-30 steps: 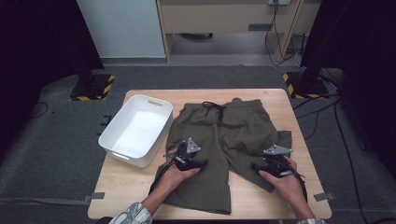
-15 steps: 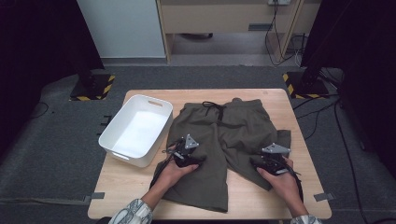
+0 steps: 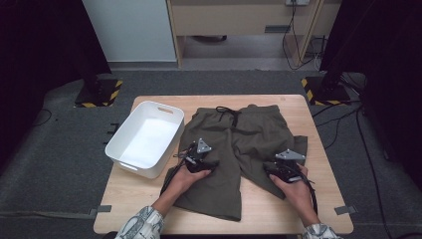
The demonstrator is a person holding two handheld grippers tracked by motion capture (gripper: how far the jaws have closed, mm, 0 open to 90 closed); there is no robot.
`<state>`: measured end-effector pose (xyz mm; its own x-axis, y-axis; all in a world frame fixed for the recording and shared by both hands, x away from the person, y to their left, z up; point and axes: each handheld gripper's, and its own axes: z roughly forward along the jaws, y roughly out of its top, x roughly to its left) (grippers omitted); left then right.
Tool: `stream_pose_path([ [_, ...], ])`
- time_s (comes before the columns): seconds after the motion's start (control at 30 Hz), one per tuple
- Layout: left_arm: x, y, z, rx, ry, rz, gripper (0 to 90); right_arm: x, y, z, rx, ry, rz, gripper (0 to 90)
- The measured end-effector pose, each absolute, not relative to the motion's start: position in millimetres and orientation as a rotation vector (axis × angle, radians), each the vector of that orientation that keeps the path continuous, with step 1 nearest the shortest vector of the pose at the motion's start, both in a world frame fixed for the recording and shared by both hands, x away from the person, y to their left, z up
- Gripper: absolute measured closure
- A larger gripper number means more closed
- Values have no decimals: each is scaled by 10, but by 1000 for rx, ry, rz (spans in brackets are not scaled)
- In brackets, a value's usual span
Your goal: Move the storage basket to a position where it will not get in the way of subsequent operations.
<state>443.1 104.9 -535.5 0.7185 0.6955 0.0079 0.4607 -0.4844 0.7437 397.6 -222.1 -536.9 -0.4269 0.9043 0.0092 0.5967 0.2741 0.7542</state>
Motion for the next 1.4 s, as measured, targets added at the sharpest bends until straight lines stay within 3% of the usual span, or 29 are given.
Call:
stream_pose_path([
  [0.27,4500,1052,-5355,2168,875,398,318,3989,-2134,-5368,1395,2078,953,438],
  [0.47,4500,1051,-5356,2166,876,397,317,3838,-2042,-5302,1384,2163,920,503],
  [0.83,4443,1050,-5341,2178,868,414,309,3441,-1911,-5202,1299,2325,922,517],
  [1.1,4237,973,-5118,2122,831,400,260,3397,-2502,-4900,1323,2165,1044,512],
  [1.23,4154,922,-5136,2155,803,387,250,3564,-2828,-4909,1388,2093,995,565],
  [1.4,4134,926,-5245,2186,819,378,248,3889,-3076,-4986,1451,2014,942,546],
])
